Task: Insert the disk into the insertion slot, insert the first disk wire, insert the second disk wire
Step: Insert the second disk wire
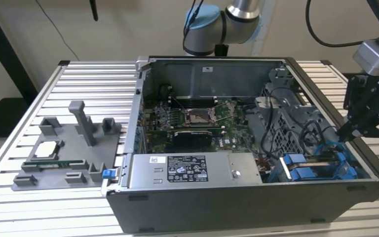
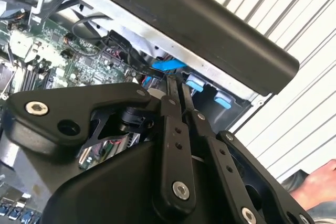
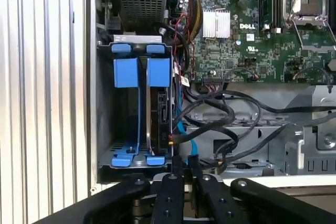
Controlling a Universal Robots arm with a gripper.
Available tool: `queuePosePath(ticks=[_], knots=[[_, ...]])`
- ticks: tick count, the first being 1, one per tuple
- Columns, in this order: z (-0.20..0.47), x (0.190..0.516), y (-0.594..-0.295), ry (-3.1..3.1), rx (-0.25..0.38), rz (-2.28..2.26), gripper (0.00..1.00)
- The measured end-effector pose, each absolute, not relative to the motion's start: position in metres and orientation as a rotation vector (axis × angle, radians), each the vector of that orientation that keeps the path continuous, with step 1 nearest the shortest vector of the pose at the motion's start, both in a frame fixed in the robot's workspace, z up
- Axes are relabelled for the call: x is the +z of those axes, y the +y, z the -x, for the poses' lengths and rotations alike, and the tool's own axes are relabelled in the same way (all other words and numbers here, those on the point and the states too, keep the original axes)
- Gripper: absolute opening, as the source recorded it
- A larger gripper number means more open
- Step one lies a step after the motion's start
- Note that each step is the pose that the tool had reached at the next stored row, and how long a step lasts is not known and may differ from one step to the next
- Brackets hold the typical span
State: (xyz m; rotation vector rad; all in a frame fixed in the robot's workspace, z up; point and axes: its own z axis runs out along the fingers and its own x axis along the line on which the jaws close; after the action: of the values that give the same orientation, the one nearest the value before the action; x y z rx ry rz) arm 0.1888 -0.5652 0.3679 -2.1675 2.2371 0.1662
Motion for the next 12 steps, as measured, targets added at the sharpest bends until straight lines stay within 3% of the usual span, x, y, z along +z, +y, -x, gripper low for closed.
queuePosePath(ticks=[12], knots=[[-0.163, 0.384, -0.563, 2.249, 0.163, 2.151, 0.0]])
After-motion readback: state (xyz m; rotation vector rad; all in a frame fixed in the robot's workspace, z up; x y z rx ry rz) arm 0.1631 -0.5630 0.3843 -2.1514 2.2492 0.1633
